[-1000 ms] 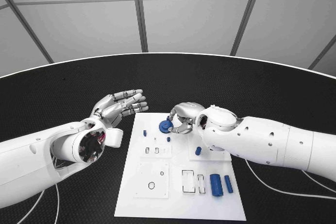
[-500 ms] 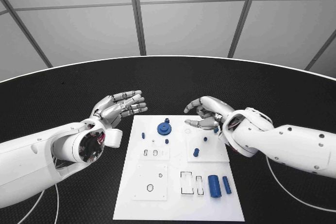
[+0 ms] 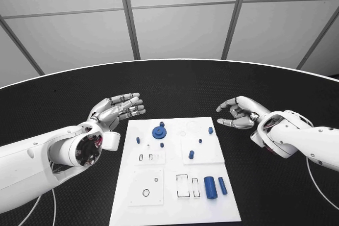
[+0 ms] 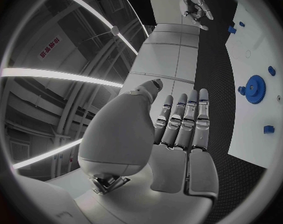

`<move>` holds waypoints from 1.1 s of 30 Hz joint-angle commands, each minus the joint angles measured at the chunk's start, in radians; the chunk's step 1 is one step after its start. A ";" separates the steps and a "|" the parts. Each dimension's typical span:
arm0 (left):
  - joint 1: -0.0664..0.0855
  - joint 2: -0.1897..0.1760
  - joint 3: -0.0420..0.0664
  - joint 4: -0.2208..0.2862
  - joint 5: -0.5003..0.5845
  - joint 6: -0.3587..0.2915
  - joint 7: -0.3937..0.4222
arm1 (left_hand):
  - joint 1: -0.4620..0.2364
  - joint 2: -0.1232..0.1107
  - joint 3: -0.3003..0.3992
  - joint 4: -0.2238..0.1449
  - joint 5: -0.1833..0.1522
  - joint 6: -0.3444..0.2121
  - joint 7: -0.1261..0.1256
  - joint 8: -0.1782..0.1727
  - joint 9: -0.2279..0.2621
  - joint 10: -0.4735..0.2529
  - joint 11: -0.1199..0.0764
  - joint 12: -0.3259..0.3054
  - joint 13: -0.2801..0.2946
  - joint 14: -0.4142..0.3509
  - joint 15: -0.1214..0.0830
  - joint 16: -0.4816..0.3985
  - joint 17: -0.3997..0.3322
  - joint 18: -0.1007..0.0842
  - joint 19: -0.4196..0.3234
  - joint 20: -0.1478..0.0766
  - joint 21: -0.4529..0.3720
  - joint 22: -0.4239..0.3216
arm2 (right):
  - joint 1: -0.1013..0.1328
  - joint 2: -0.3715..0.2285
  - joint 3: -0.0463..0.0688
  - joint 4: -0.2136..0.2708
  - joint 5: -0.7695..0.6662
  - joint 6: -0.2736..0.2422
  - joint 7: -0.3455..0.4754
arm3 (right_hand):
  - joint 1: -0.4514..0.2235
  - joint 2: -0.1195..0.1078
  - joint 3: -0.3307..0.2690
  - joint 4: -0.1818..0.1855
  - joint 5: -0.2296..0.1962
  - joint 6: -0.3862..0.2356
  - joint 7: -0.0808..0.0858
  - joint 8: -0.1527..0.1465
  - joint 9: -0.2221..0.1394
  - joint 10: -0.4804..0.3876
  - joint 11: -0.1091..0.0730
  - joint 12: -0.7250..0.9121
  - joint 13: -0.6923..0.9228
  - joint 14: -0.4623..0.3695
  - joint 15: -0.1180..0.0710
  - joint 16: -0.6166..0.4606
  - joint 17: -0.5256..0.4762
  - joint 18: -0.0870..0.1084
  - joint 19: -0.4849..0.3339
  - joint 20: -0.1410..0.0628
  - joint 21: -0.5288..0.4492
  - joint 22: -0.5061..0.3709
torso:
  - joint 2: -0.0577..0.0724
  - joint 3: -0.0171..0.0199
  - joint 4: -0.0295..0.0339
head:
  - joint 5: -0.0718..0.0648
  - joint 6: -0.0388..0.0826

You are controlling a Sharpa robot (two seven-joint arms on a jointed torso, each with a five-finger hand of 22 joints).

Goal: Assemble the parts on the task board

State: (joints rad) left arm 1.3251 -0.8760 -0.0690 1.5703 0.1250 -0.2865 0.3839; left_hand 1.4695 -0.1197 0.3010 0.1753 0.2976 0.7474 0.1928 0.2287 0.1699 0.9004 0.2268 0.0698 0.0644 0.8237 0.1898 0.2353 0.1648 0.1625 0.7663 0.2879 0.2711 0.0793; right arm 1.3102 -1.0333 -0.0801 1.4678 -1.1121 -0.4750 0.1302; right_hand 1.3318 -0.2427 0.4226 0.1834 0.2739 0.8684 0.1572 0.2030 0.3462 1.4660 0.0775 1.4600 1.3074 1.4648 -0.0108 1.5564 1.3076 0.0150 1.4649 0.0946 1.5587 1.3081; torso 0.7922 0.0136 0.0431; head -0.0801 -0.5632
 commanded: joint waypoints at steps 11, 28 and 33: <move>0.000 -0.003 0.000 0.002 0.000 0.002 -0.001 | 0.002 -0.008 0.007 -0.001 -0.004 0.007 0.079 0.000 0.001 0.001 -0.003 -0.002 0.000 -0.002 -0.002 -0.005 -0.001 0.012 0.007 0.001 -0.003 -0.001 | -0.052 0.026 -0.003 -0.063 0.003 0.018 -0.001 | 0.014 -0.002 -0.006 -0.007 -0.009 -0.026 -0.002 -0.019 -0.007 -0.004 -0.006 -0.011 0.145 0.098 0.000 0.001 0.227 -0.010 0.096 -0.003 -0.004 0.248 | 0.003 0.0016 0.0023 | 0.004 -0.011; 0.000 -0.006 0.000 0.007 0.000 0.000 0.000 | 0.002 -0.009 0.009 -0.002 -0.004 0.005 0.079 -0.001 0.001 0.002 -0.003 -0.002 0.000 -0.002 -0.002 -0.006 -0.001 0.012 0.008 0.001 -0.004 -0.002 | -0.065 0.072 -0.003 -0.090 0.003 0.041 -0.017 | 0.020 0.002 -0.007 -0.008 -0.008 -0.031 -0.001 -0.023 -0.009 -0.003 -0.006 -0.009 0.146 0.098 0.002 0.002 0.229 -0.010 0.097 -0.002 -0.003 0.249 | 0.001 -0.0010 0.0020 | 0.008 -0.020; 0.000 -0.006 0.000 0.008 0.000 0.000 0.000 | 0.002 -0.009 0.009 -0.002 -0.004 0.005 0.079 -0.001 0.001 0.002 -0.003 -0.002 0.000 -0.002 -0.002 -0.006 -0.001 0.012 0.008 0.001 -0.004 -0.002 | -0.066 0.078 -0.003 -0.092 0.003 0.044 -0.018 | 0.025 0.006 -0.005 -0.010 -0.005 -0.025 -0.001 -0.020 -0.008 0.000 -0.005 -0.007 0.149 0.098 0.001 0.002 0.231 -0.011 0.098 -0.001 -0.002 0.250 | 0.002 -0.0003 0.0024 | 0.011 -0.020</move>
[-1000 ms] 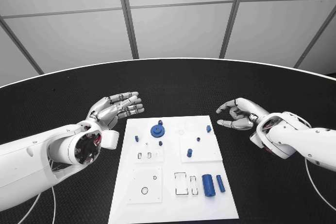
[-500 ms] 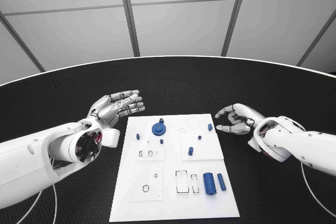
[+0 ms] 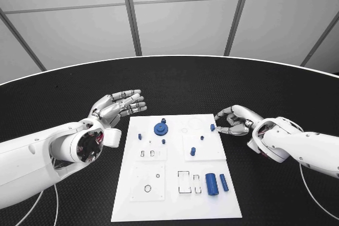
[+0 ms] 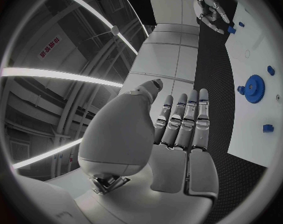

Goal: Assemble the parts on the task board

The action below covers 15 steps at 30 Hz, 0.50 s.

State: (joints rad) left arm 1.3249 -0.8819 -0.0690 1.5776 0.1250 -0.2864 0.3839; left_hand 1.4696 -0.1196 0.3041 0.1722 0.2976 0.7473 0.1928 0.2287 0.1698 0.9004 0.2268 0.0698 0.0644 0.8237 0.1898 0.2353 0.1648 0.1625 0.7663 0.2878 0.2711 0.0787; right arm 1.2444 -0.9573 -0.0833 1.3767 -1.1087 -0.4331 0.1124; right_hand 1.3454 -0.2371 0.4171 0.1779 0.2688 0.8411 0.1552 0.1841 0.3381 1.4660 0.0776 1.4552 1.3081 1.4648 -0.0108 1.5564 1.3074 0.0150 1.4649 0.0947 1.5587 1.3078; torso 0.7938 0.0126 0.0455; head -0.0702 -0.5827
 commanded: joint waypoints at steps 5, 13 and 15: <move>0.000 -0.001 0.000 0.002 0.000 -0.001 0.000 | 0.001 -0.010 0.007 0.000 -0.004 0.002 0.079 -0.003 0.000 0.002 -0.003 -0.003 0.000 -0.002 -0.002 -0.006 -0.001 0.012 0.008 0.001 -0.004 -0.001 | 0.000 0.009 0.000 -0.004 0.000 0.012 -0.003 | 0.016 0.004 0.005 -0.007 0.003 0.014 0.001 0.003 0.002 0.003 -0.005 0.002 0.152 0.099 0.000 0.003 0.233 -0.011 0.099 -0.001 -0.001 0.251 | 0.000 0.0003 -0.0004 | 0.004 -0.002; 0.000 -0.002 0.000 0.004 0.000 -0.002 0.000 | 0.001 -0.010 0.007 0.000 -0.004 0.002 0.079 -0.003 0.000 0.002 -0.003 -0.003 0.000 -0.002 -0.002 -0.006 -0.001 0.012 0.008 0.001 -0.004 -0.001 | 0.000 0.018 0.000 -0.009 0.000 0.026 -0.008 | 0.022 0.009 0.014 -0.012 0.011 0.031 0.000 0.009 0.004 0.007 -0.006 0.006 0.155 0.100 -0.002 0.004 0.237 -0.012 0.100 -0.003 0.002 0.254 | -0.001 0.0004 -0.0012 | 0.005 -0.004; 0.000 -0.002 0.000 0.004 0.000 -0.002 0.000 | 0.001 -0.010 0.007 0.000 -0.004 0.002 0.079 -0.003 0.000 0.002 -0.003 -0.003 0.000 -0.002 -0.002 -0.006 -0.001 0.012 0.008 0.001 -0.004 -0.001 | 0.000 0.020 0.000 -0.011 0.000 0.029 -0.009 | 0.022 0.009 0.014 -0.012 0.011 0.031 0.000 0.009 0.004 0.007 -0.006 0.006 0.155 0.100 -0.002 0.004 0.237 -0.012 0.100 -0.003 0.002 0.254 | 0.000 0.0001 -0.0012 | 0.006 -0.005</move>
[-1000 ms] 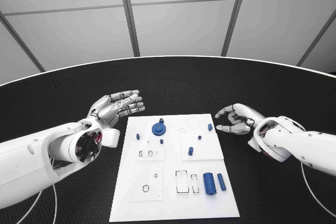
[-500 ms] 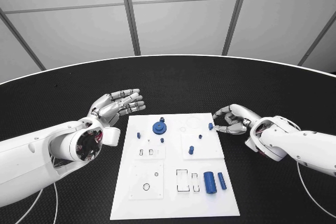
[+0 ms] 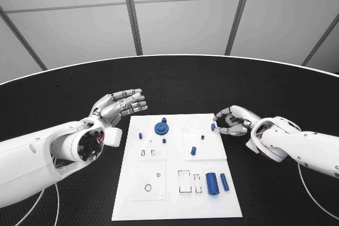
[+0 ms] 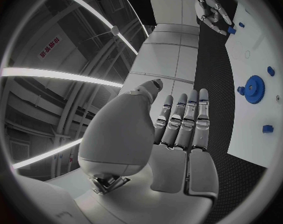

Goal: Assemble the parts on the task board

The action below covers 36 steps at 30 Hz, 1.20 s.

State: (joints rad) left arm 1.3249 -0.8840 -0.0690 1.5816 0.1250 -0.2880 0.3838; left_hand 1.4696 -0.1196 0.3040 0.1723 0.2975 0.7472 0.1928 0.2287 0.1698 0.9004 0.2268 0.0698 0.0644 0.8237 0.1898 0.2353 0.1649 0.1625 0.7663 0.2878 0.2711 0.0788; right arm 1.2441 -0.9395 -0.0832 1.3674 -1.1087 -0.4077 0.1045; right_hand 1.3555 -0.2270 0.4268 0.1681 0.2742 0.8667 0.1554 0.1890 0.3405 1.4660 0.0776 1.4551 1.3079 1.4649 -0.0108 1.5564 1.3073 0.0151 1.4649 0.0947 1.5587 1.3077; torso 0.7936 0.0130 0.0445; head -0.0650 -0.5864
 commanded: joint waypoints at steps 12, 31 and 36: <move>0.000 -0.003 0.000 0.003 0.000 -0.001 0.000 | 0.001 -0.010 0.007 0.000 -0.004 0.002 0.079 -0.003 0.000 0.001 -0.003 -0.003 0.000 -0.002 -0.002 -0.006 -0.001 0.012 0.008 0.001 -0.004 -0.001 | 0.000 0.017 0.000 -0.011 0.000 0.015 -0.009 | 0.019 0.005 0.015 -0.008 0.008 0.023 -0.001 0.010 0.003 0.013 -0.007 0.012 0.162 0.101 -0.005 0.006 0.241 -0.013 0.102 -0.005 0.005 0.257 | 0.000 -0.0007 -0.0003 | 0.005 -0.003; 0.000 -0.007 0.000 0.006 0.000 -0.003 0.000 | 0.001 -0.011 0.012 -0.003 -0.004 -0.001 0.080 -0.005 -0.001 0.000 -0.002 -0.004 0.000 -0.002 -0.002 -0.008 -0.001 0.012 0.008 0.001 -0.005 -0.002 | -0.007 0.029 0.000 -0.022 0.000 0.041 -0.023 | 0.023 0.020 0.037 -0.018 0.009 0.064 -0.009 0.026 0.008 0.019 -0.013 0.018 0.167 0.101 -0.011 0.006 0.243 -0.013 0.103 -0.011 0.007 0.259 | 0.000 0.0009 -0.0013 | 0.011 -0.008; 0.000 -0.007 0.000 0.007 0.000 -0.003 0.000 | 0.001 -0.011 0.012 -0.003 -0.004 -0.001 0.080 -0.005 -0.001 0.000 -0.002 -0.004 0.000 -0.002 -0.002 -0.008 -0.001 0.012 0.008 0.001 -0.005 -0.002 | -0.008 0.030 0.000 -0.024 0.000 0.043 -0.024 | 0.023 0.022 0.039 -0.019 0.009 0.067 -0.009 0.027 0.009 0.019 -0.014 0.018 0.167 0.101 -0.012 0.007 0.243 -0.013 0.103 -0.012 0.006 0.258 | 0.000 0.0009 -0.0009 | 0.011 -0.008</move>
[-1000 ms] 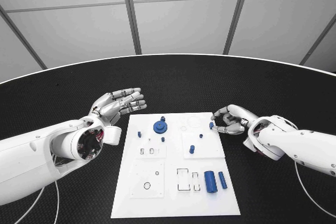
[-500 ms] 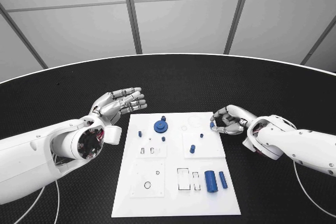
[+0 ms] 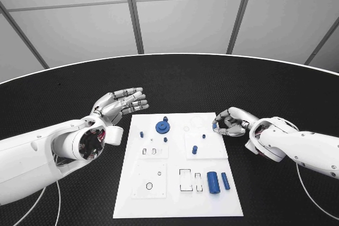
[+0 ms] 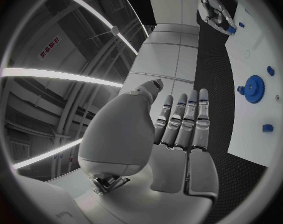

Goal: Assemble the parts on the task board

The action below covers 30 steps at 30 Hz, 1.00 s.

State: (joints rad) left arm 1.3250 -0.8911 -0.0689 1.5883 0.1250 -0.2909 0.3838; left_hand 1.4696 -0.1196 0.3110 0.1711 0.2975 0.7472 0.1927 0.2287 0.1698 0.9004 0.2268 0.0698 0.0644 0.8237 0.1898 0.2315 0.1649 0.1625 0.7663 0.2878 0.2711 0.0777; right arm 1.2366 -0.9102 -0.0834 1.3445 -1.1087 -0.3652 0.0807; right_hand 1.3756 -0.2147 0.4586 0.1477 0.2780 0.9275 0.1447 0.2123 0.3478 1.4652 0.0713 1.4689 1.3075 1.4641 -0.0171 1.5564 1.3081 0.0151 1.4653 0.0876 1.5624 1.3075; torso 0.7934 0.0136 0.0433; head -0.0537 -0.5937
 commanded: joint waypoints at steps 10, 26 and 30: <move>0.000 -0.001 0.000 0.001 0.000 0.000 0.000 | 0.001 -0.011 0.005 -0.002 -0.004 -0.001 0.080 -0.005 -0.001 0.000 -0.002 -0.004 0.000 -0.002 -0.002 -0.004 -0.001 0.012 0.008 0.001 -0.005 -0.001 | 0.000 0.004 0.000 -0.002 0.000 -0.009 -0.001 | -0.004 0.026 0.018 -0.003 0.002 0.039 -0.009 0.022 0.009 0.025 -0.016 0.010 0.173 0.102 -0.012 0.007 0.244 -0.015 0.105 -0.010 0.007 0.262 | 0.000 0.0004 0.0000 | -0.001 -0.002; 0.000 0.004 0.000 -0.013 0.000 0.003 0.000 | 0.001 -0.011 0.005 -0.002 -0.004 -0.001 0.080 -0.005 -0.001 0.000 -0.002 -0.004 0.000 -0.002 -0.002 -0.004 -0.001 0.012 0.008 0.001 -0.005 -0.001 | -0.001 -0.013 0.001 0.060 0.000 -0.075 -0.008 | 0.000 0.071 0.039 -0.021 0.020 0.072 -0.029 0.058 0.029 0.034 -0.035 0.017 0.180 0.104 -0.027 0.010 0.251 -0.015 0.105 -0.025 0.008 0.263 | -0.006 -0.0003 -0.0047 | -0.001 -0.004; 0.000 0.011 0.000 -0.023 0.000 0.004 -0.001 | 0.001 -0.011 0.005 -0.002 -0.004 -0.001 0.080 -0.005 -0.001 0.000 -0.002 -0.004 0.000 -0.002 -0.002 -0.004 -0.001 0.012 0.008 0.001 -0.005 -0.001 | 0.000 -0.024 0.002 0.109 0.000 -0.076 -0.026 | 0.000 0.072 0.040 -0.022 0.021 0.071 -0.028 0.058 0.029 0.033 -0.035 0.016 0.179 0.105 -0.027 0.011 0.254 -0.015 0.105 -0.025 0.008 0.263 | -0.010 -0.0010 -0.0071 | 0.000 -0.004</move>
State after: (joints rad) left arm 1.3249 -0.8812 -0.0690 1.5668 0.1251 -0.2874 0.3833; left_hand 1.4696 -0.1196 0.3109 0.1711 0.2975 0.7472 0.1927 0.2287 0.1698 0.9004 0.2268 0.0698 0.0645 0.8237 0.1898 0.2315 0.1649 0.1625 0.7663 0.2879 0.2711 0.0780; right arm 1.2364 -0.9328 -0.0816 1.4404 -1.1085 -0.4417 0.0584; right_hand 1.3737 -0.1526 0.4930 0.1268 0.2955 0.9895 0.1172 0.2654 0.3613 1.4667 0.0411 1.4833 1.3073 1.4633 -0.0378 1.5620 1.3077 0.0150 1.4685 0.0695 1.5664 1.3074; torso 0.7873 0.0137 0.0388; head -0.0544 -0.5974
